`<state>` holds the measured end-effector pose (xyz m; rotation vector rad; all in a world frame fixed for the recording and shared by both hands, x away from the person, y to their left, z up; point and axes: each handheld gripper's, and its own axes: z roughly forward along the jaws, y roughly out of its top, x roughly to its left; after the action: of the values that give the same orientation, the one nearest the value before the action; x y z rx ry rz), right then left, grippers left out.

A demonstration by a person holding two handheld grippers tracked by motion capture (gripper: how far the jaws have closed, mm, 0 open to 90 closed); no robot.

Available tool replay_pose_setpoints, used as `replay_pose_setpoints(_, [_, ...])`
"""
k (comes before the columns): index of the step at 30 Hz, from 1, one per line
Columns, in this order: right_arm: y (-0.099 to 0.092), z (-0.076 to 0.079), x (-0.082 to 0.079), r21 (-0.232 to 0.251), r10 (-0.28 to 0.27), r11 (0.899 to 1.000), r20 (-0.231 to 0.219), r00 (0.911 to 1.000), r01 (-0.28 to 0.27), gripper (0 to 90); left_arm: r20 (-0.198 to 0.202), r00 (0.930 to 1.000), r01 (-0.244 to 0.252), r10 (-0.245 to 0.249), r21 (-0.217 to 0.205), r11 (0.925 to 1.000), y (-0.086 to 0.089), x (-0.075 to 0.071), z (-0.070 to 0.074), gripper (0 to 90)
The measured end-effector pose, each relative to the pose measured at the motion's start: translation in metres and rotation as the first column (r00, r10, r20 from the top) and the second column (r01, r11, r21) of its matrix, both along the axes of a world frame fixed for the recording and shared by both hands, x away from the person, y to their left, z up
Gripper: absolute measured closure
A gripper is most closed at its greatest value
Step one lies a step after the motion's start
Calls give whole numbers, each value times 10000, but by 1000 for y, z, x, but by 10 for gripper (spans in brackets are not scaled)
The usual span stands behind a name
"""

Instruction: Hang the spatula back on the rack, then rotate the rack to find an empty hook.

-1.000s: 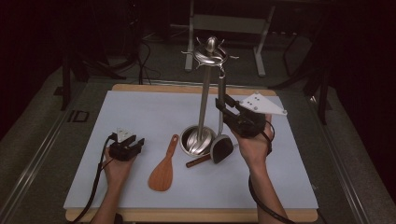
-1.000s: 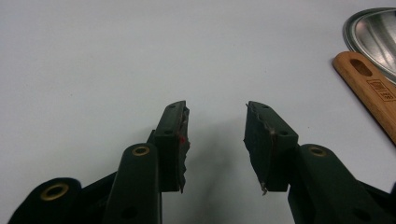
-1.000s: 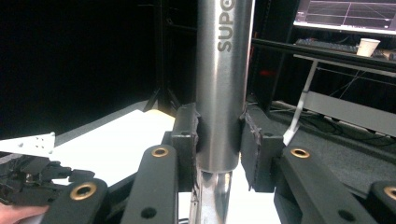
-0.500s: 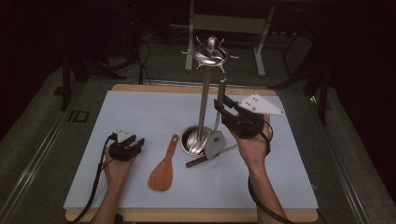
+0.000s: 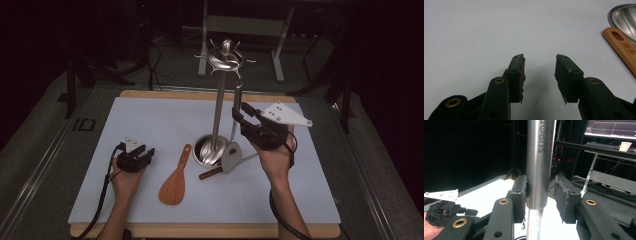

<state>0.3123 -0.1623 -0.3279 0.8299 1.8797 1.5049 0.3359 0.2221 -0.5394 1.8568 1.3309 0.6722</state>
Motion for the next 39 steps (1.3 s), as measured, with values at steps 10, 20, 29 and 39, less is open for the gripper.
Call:
replay_pose_setpoints(10, [-16, 0, -6, -14, -159, 9999, 143, 9998, 159, 625, -3, 10000, -31, 31, 16, 10000, 0, 0, 0, 595])
replay_pose_setpoints(20, [-27, -3, 3, -110, -358, 9993, -124, 9993, 357, 630, -20, 10000, -20, 20, 25, 10000, -1, 1, 0, 596])
replay_pose_setpoints(29, [-34, -12, 15, -345, -581, 9978, -491, 9971, 564, 630, -62, 10000, -40, 40, 11, 10000, -1, 1, 0, 596])
replay_pose_setpoints(39, [-39, -16, 29, -409, -634, 9973, -792, 9948, 603, 656, -14, 10000, -23, 23, 47, 10000, -1, 0, 0, 596])
